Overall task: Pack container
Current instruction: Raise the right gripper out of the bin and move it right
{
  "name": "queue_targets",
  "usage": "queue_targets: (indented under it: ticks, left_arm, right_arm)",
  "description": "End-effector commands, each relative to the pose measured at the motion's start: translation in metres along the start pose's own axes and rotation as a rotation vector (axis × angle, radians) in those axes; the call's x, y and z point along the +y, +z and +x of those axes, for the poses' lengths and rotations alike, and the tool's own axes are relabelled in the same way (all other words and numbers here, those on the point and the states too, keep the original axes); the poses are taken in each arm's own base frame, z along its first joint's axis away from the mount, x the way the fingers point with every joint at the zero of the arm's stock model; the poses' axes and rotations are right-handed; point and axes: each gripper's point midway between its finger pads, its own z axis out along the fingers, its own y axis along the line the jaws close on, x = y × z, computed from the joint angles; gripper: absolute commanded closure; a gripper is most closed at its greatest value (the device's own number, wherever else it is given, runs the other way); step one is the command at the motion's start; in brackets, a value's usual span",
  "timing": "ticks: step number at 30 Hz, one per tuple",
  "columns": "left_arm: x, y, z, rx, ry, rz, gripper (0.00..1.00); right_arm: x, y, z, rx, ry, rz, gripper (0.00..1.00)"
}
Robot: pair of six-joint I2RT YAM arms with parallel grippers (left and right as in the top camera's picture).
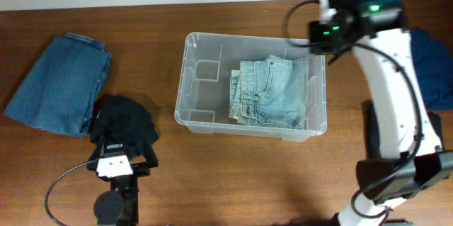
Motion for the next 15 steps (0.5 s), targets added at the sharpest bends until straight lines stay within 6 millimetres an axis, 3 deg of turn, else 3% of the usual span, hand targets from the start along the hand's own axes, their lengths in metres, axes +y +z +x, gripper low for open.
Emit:
queue_targets:
  ticks: [1, 6, 8, 9, 15]
  left_arm:
    - [0.000, 0.000, 0.000, -0.001, 0.012, -0.001, 0.01]
    - [0.000, 0.000, 0.000, -0.001, 0.012, -0.001, 0.00]
    - [0.000, 0.000, 0.000, -0.002, 0.012, -0.001, 0.01]
    - [0.000, 0.000, 0.001, -0.001, 0.012, -0.001, 0.01]
    - [0.000, 0.000, 0.000, -0.001, 0.012, -0.001, 0.00]
  right_arm:
    - [-0.034, 0.028, 0.015, 0.102, 0.118, 0.030, 0.68]
    - [-0.053, 0.052, 0.032, 0.173, 0.177, 0.023, 0.67]
    - [-0.055, 0.060, 0.037, 0.189, 0.190, 0.012, 0.83]
    - [-0.056, 0.064, 0.039, 0.195, 0.195, 0.006, 0.96]
    - [-0.053, 0.089, 0.057, 0.245, 0.232, -0.001, 0.96]
